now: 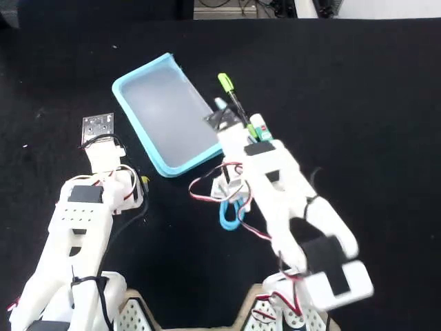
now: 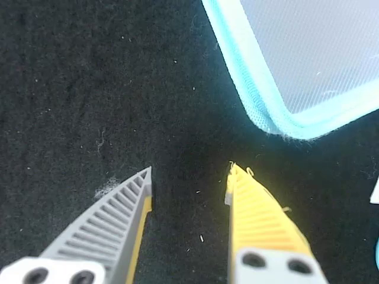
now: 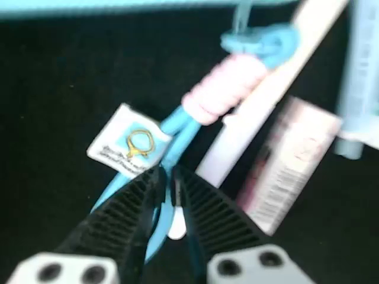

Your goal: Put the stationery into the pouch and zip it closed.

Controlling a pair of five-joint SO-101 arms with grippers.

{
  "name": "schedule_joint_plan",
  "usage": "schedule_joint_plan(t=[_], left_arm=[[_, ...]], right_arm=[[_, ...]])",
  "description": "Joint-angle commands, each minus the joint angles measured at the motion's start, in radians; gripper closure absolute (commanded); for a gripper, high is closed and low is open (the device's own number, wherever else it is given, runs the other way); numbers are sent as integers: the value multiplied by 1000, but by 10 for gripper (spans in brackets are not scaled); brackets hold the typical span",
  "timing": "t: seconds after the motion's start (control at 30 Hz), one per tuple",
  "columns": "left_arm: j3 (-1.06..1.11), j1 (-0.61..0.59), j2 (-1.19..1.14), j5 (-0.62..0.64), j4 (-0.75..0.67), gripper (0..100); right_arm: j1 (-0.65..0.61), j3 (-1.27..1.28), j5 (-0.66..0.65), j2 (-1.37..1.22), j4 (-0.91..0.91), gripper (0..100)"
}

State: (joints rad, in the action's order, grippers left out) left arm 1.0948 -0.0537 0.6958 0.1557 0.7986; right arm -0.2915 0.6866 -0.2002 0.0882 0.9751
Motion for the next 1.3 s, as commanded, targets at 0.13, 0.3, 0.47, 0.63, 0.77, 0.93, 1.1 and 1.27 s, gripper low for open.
schedule_joint_plan(t=[0.13, 0.3, 0.47, 0.63, 0.77, 0.93, 1.1, 1.27], left_arm=[[-2, 1, 12, -2, -9, 797], [-2, 1, 12, -2, -9, 797], [-2, 1, 12, -2, -15, 797], [-2, 1, 8, -2, -15, 797], [-2, 1, 6, -2, -11, 797], [-2, 1, 11, -2, -15, 797], [-2, 1, 12, -2, -15, 797], [-2, 1, 11, -2, -15, 797]], right_arm=[[11, -7, -87, 423, 229, 988], [63, 21, -195, 631, 417, 988], [84, 114, -170, 688, 344, 943], [-117, 334, -60, 593, 23, 802], [-203, 461, -58, 559, -178, 822], [-230, 487, -60, 552, -187, 822], [-267, 544, -60, 549, -261, 825], [-137, 467, -58, 415, -190, 823]])
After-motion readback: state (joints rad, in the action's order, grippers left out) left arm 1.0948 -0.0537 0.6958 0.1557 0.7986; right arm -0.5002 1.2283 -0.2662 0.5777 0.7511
